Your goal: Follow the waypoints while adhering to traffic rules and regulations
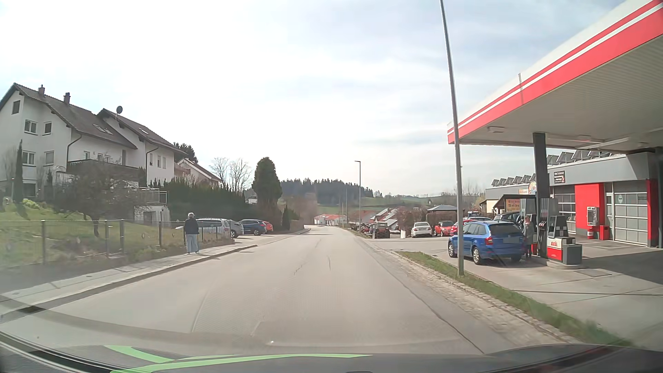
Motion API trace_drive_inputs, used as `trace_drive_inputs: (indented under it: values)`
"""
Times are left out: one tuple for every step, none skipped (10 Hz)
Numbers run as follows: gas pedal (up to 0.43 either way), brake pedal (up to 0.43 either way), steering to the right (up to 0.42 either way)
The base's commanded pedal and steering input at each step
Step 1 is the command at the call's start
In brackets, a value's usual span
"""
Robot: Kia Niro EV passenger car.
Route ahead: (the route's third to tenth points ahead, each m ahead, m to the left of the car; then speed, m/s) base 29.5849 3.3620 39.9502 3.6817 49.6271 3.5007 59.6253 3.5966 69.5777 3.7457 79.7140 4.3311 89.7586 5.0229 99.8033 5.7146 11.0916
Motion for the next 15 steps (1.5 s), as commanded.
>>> trace_drive_inputs:
  values:
    - [0.000, 0.000, 0.003]
    - [0.000, 0.000, 0.003]
    - [0.000, 0.000, 0.004]
    - [0.000, 0.000, 0.003]
    - [0.000, 0.000, 0.003]
    - [0.000, 0.000, 0.003]
    - [0.000, 0.000, 0.004]
    - [0.000, 0.000, 0.004]
    - [0.000, 0.000, 0.003]
    - [0.000, 0.000, 0.003]
    - [0.000, 0.000, 0.003]
    - [0.000, 0.000, 0.003]
    - [0.000, 0.000, 0.003]
    - [0.000, 0.000, 0.003]
    - [0.000, 0.000, 0.003]
